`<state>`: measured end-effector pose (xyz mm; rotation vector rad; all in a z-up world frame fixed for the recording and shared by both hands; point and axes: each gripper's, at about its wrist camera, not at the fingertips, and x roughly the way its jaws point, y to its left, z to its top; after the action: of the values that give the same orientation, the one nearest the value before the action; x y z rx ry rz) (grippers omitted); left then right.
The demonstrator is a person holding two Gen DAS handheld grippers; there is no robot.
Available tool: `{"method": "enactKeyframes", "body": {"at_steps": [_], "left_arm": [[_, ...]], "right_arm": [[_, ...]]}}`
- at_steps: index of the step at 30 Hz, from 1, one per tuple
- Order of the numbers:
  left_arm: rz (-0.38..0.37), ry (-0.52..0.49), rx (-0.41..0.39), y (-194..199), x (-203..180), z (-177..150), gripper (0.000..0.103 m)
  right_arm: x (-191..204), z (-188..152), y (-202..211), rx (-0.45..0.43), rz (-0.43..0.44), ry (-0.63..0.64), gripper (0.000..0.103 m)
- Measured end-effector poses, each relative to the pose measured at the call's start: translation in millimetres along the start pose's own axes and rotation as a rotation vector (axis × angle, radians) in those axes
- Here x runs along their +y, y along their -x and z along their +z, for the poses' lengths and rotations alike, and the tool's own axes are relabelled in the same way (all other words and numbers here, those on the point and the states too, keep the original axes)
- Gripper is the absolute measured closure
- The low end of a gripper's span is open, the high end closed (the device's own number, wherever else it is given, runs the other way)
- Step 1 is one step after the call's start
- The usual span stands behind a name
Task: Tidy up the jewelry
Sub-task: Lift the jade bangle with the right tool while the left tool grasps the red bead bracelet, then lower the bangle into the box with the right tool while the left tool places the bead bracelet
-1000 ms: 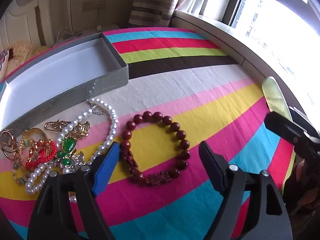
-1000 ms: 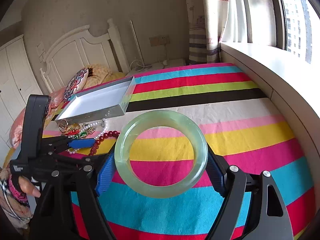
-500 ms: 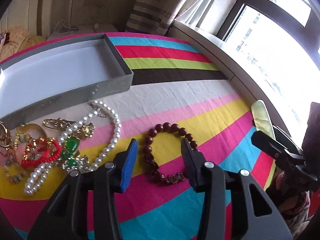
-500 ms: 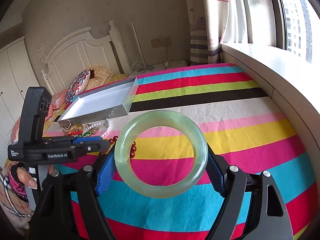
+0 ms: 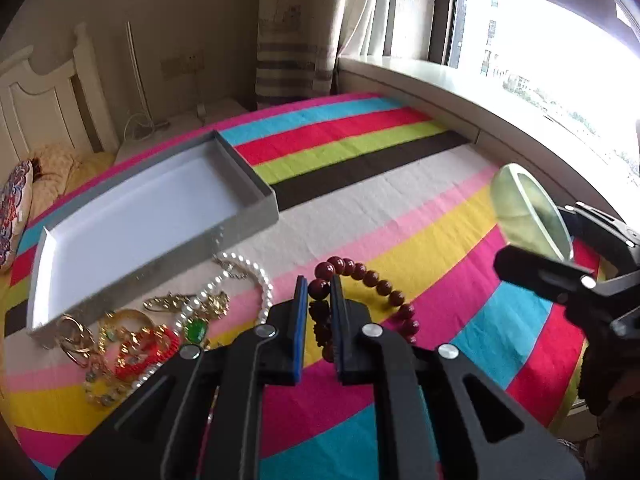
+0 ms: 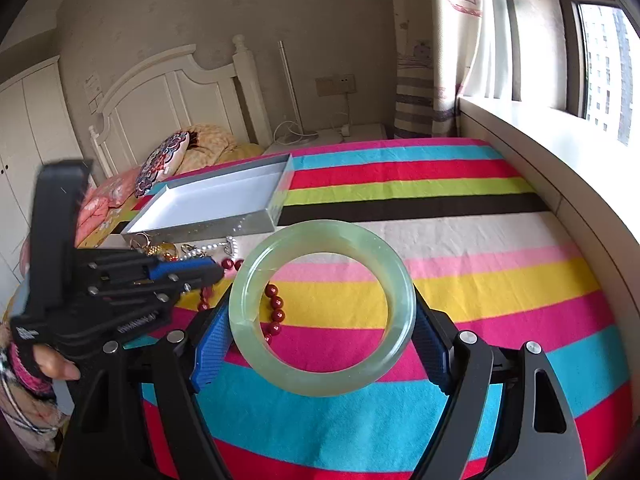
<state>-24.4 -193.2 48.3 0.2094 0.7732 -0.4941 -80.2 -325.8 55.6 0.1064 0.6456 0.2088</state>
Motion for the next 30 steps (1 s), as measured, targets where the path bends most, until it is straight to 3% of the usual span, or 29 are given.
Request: {"method": "enactKeyframes", "body": {"at_steps": [7, 13, 22, 30], "left_arm": [[0.079, -0.045, -0.096, 47, 30, 40, 0.093], [0.141, -0.004, -0.121, 66, 81, 61, 0.093], [0.225, 0.050, -0.070, 48, 151, 71, 0.093], [0.203, 0.213, -0.028, 20, 214, 54, 0.093]], "right_arm": [[38, 33, -26, -0.013, 0.040, 0.088, 0.026], [71, 68, -61, -0.001, 0.093, 0.139, 0.026], [110, 116, -134, 0.079, 0.124, 0.158, 0.026], [124, 132, -206, 0.200, 0.096, 0.147, 0.026]]}}
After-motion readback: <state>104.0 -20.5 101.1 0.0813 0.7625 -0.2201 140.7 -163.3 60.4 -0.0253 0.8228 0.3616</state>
